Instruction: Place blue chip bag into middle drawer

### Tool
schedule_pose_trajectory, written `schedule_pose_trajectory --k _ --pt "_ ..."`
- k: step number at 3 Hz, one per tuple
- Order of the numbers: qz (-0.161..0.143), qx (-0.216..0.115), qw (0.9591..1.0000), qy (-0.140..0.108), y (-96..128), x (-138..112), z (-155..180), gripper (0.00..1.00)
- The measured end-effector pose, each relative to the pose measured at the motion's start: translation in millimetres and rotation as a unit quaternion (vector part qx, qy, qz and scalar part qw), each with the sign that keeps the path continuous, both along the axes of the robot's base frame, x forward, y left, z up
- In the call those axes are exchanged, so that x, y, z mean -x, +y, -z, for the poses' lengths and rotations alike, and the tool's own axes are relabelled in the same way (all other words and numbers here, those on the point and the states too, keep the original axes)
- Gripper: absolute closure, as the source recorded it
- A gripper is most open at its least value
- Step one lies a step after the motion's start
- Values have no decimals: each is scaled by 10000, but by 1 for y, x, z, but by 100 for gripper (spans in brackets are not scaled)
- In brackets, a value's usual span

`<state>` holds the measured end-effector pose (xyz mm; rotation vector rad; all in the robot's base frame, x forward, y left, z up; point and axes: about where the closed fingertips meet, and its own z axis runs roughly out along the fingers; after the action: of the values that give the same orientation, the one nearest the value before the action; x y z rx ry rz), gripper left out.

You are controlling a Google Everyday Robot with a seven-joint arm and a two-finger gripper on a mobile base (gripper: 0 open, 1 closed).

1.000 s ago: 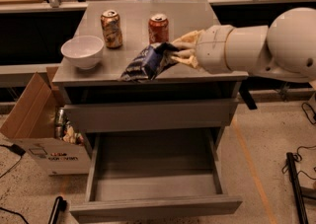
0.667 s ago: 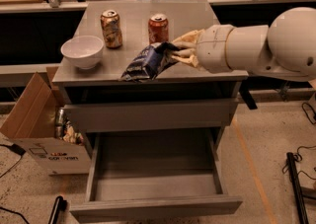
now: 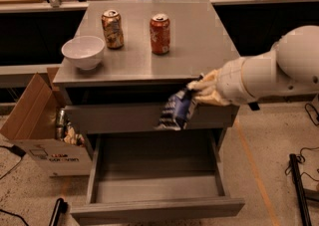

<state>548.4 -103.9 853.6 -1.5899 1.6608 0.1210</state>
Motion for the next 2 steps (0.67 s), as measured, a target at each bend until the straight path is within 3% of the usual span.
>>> schedule_pose_trajectory --k 1,2 --pt "617 428 9908 1127 -70 40 59 100" --pt "780 512 9860 1381 -86 50 70 100"
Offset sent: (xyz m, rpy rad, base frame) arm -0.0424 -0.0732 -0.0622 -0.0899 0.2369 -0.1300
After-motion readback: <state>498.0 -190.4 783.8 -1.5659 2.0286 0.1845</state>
